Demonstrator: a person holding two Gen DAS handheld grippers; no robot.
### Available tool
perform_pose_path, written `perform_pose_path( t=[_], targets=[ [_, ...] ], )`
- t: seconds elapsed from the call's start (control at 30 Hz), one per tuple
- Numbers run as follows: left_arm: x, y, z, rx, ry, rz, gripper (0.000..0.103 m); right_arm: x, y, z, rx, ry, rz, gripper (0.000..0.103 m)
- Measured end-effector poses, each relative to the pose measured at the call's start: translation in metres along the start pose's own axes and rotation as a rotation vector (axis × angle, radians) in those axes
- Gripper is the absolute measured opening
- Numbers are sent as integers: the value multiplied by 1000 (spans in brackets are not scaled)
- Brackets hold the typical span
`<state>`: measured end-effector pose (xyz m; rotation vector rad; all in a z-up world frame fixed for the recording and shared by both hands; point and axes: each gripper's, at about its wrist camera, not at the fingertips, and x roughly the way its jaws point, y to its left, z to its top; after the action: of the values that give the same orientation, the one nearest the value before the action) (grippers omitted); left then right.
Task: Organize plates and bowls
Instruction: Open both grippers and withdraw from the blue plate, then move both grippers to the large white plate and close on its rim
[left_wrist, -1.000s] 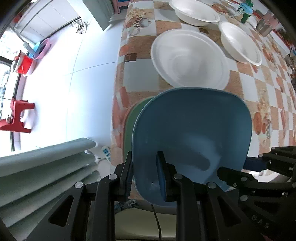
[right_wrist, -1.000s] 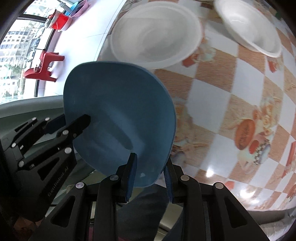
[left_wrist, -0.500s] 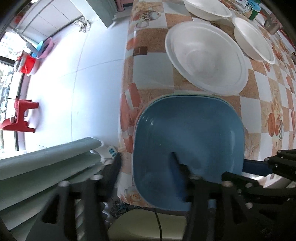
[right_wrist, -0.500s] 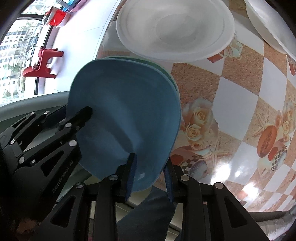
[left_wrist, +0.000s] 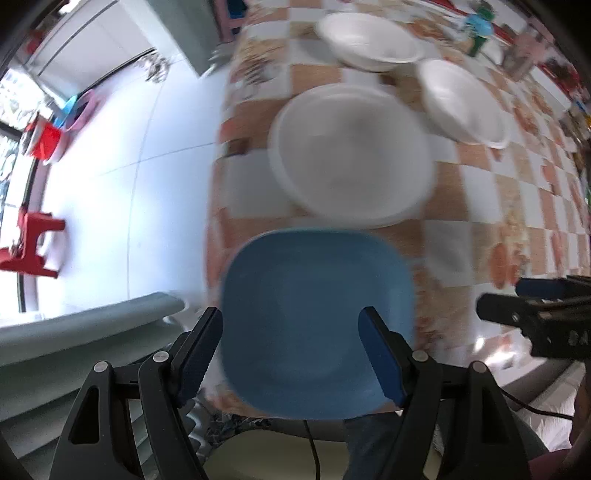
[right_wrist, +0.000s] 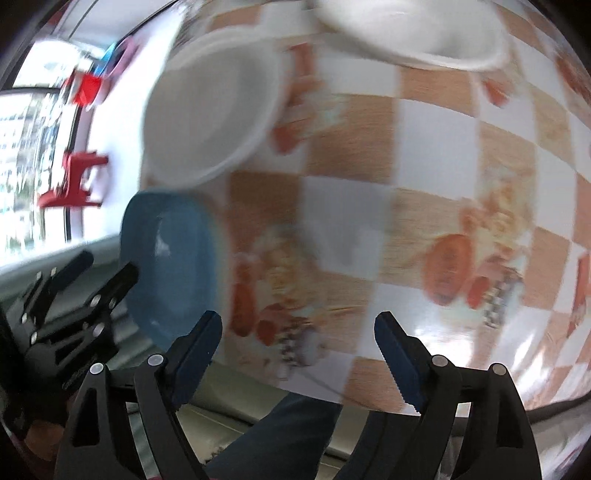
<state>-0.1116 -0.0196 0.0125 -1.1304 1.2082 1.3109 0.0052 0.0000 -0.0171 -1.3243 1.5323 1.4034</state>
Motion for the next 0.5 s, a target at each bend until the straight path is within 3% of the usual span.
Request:
perform_pose_path(
  t=[0.27, 0.3, 0.33, 0.5],
  targets=[
    [-18, -57, 17, 92, -20, -45, 79, -24, -37, 0, 70, -60, -31, 86],
    [-19, -60, 16, 96, -22, -48, 79, -25, -40, 0, 73, -65, -30, 87],
    [-21, -66, 20, 101, -26, -53, 79, -27, -41, 2, 75, -67, -32, 101],
    [-24, -77, 38, 114, -35, -53, 79, -40, -49, 7, 73, -100, -34, 103]
  ],
)
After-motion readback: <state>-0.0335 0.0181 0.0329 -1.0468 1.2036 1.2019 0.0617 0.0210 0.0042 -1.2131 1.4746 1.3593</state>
